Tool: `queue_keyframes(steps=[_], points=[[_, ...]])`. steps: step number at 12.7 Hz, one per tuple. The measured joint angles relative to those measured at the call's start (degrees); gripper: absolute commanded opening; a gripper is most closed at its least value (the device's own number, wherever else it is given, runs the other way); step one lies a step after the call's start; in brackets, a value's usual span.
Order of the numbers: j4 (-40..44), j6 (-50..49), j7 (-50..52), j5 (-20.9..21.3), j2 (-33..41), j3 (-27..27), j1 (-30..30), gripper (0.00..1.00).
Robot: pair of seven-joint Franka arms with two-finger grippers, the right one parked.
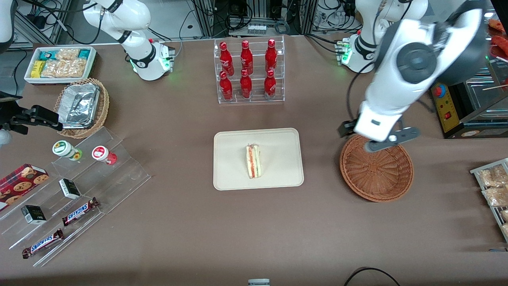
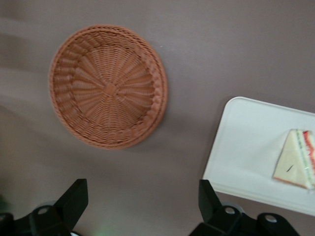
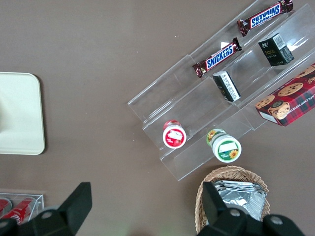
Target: Place sandwich from basket to tray
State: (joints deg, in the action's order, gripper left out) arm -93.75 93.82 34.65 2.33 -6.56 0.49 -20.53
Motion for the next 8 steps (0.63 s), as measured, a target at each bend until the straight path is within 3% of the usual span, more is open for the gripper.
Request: queue_keyframes(steps=[8], points=[[-0.83, -5.75, -21.22, -0.13, 6.66, -0.01, 10.81, 0.99]])
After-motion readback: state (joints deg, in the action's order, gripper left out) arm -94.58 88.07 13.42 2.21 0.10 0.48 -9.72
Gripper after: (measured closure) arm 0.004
